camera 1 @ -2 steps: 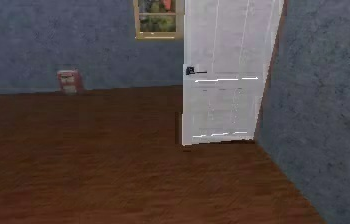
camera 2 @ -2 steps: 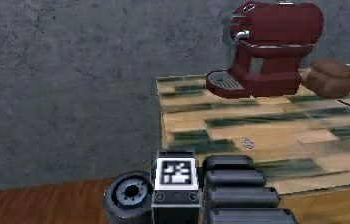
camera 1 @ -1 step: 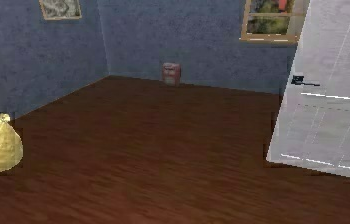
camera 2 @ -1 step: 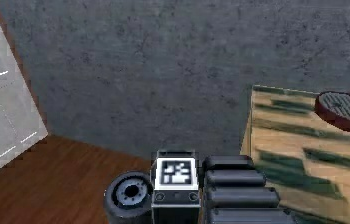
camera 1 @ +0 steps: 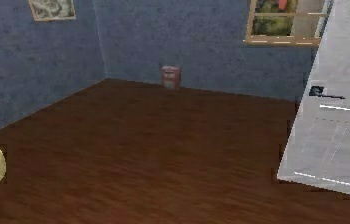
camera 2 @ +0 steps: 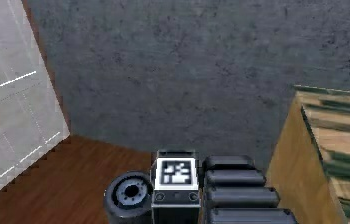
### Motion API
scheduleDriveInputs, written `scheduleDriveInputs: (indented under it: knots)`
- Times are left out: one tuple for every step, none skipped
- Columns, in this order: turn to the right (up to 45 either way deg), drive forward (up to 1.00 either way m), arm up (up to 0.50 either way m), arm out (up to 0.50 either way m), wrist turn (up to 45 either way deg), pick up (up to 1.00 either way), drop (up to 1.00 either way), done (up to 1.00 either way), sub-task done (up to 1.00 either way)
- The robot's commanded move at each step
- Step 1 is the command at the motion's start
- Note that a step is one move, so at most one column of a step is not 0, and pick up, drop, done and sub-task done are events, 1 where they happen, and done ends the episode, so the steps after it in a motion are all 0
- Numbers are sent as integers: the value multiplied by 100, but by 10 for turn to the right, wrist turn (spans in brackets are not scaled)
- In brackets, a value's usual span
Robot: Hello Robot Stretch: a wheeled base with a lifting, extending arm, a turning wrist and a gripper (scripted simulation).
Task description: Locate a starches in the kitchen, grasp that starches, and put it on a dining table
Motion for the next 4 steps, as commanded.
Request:
scheduleDriveInputs:
  knots:
    - [90, 0, 0, 0, 0, 0, 0, 0, 0]
    - [30, 0, 0, 0, 0, 0, 0, 0, 0]
    - [0, 100, 0, 0, 0, 0, 0, 0, 0]
    - [0, 45, 0, 0, 0, 0, 0, 0, 0]
